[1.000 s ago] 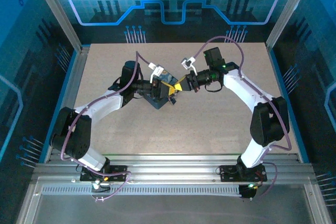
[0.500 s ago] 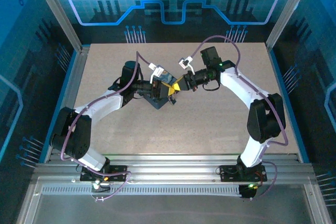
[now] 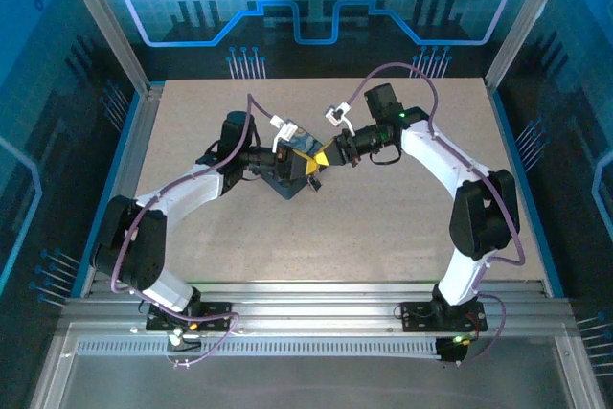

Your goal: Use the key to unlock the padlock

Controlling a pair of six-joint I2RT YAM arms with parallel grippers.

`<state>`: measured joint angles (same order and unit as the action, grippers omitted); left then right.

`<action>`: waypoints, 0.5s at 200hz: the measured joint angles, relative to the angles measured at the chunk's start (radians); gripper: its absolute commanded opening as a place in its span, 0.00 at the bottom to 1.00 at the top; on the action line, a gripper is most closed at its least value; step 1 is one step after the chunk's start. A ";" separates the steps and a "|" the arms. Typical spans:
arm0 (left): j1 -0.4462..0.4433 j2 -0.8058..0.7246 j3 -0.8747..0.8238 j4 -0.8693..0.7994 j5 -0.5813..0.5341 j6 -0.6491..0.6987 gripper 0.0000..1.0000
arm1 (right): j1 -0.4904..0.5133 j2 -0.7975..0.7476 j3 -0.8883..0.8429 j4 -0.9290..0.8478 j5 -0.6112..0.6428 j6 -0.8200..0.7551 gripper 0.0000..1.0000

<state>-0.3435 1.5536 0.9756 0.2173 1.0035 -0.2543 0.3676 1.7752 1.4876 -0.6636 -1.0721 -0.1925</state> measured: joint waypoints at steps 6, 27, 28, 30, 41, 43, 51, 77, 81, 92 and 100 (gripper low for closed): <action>0.002 0.000 0.000 -0.004 0.000 0.000 0.23 | 0.000 0.001 0.000 -0.003 0.002 -0.002 0.01; 0.008 0.000 0.000 -0.007 0.000 0.003 0.22 | 0.000 0.006 0.001 -0.014 0.010 -0.008 0.01; 0.008 0.000 0.000 -0.007 0.000 0.003 0.22 | 0.000 0.006 0.001 -0.014 0.010 -0.008 0.01; 0.008 0.000 0.000 -0.007 0.000 0.003 0.22 | 0.000 0.008 0.001 -0.015 0.010 -0.008 0.01; 0.008 0.000 0.000 -0.007 0.000 0.003 0.22 | 0.000 0.010 0.001 -0.018 0.010 -0.008 0.01; 0.008 0.000 0.000 -0.007 0.000 0.003 0.22 | 0.000 0.010 0.001 -0.018 0.010 -0.008 0.01; 0.008 0.000 0.000 -0.006 0.001 0.003 0.22 | 0.000 0.011 0.002 -0.017 0.009 -0.008 0.00; 0.008 0.000 0.000 -0.003 0.001 0.002 0.23 | 0.000 0.015 0.009 -0.015 0.008 -0.007 0.00; 0.008 0.000 0.000 -0.003 0.001 0.000 0.23 | 0.000 0.015 0.010 -0.015 0.008 -0.007 0.00; 0.008 0.000 0.000 -0.002 0.005 -0.001 0.23 | 0.000 0.016 0.012 -0.011 0.002 -0.003 0.00; 0.008 0.000 0.000 -0.002 0.008 -0.002 0.23 | 0.000 0.016 0.013 -0.006 -0.004 0.000 0.00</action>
<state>-0.3355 1.5536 0.9752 0.2153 1.0119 -0.2558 0.3679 1.7912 1.5002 -0.6701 -1.0760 -0.1921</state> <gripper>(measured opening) 0.231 0.048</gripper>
